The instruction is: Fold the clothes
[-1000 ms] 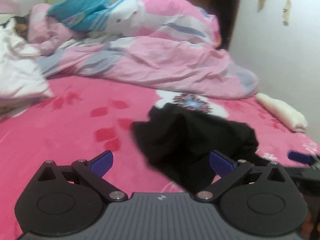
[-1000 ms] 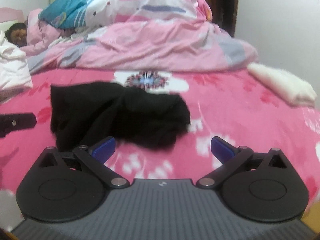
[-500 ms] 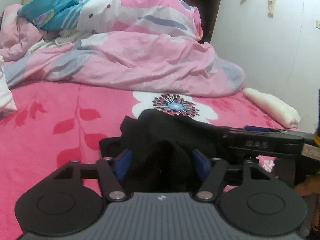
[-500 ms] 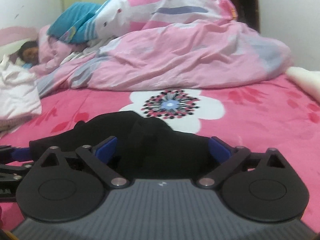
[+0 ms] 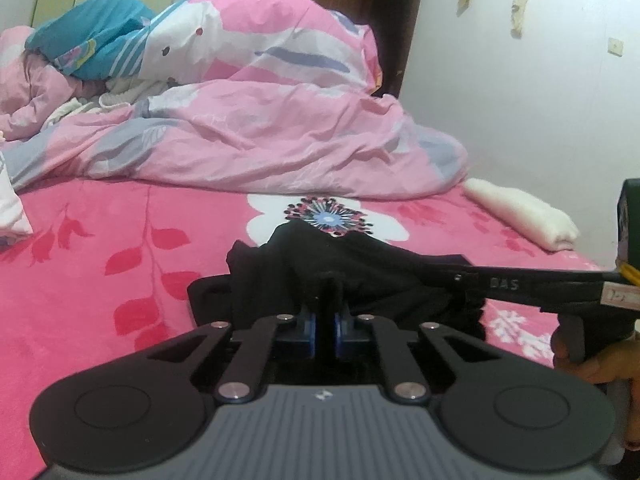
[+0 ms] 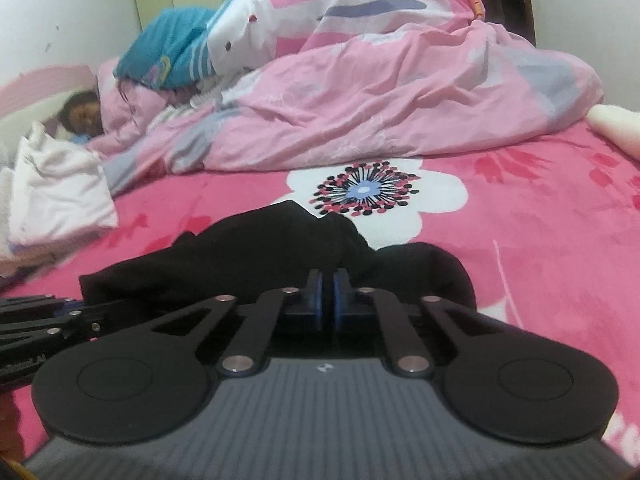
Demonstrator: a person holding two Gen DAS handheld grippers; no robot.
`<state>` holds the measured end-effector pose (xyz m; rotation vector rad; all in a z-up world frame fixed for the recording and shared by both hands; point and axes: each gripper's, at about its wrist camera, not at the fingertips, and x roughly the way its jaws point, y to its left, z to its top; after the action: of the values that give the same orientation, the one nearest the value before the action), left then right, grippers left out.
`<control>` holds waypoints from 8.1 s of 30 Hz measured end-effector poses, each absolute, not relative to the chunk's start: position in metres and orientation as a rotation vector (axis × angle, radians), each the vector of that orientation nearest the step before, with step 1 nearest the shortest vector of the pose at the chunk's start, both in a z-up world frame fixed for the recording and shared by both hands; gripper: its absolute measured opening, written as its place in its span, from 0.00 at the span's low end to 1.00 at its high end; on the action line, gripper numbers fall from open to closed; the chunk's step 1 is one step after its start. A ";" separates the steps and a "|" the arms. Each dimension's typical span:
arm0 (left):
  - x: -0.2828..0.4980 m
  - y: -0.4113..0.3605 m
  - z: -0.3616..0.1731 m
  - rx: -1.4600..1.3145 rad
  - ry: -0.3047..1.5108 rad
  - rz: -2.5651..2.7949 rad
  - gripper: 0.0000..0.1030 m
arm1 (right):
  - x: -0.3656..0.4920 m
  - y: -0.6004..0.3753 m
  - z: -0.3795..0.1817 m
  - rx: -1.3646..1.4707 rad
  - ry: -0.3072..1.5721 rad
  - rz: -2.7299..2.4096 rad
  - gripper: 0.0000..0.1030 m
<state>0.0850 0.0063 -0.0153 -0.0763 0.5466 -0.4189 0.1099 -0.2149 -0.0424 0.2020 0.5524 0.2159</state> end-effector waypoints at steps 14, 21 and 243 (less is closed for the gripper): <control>0.008 0.049 -0.017 -0.075 0.596 -0.430 0.08 | 0.007 -0.209 -0.049 0.201 0.637 0.355 0.01; -0.013 0.079 -0.017 -0.152 0.628 -0.471 0.42 | -0.012 -0.208 -0.052 0.197 0.664 0.390 0.00; 0.111 0.060 -0.021 -0.284 0.814 -0.405 0.55 | 0.123 -0.232 -0.065 0.644 0.780 0.487 0.42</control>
<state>0.1111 0.0604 -0.0211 -0.2843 0.8138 -0.4048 0.1227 -0.2321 -0.0645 0.6441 0.7796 0.4870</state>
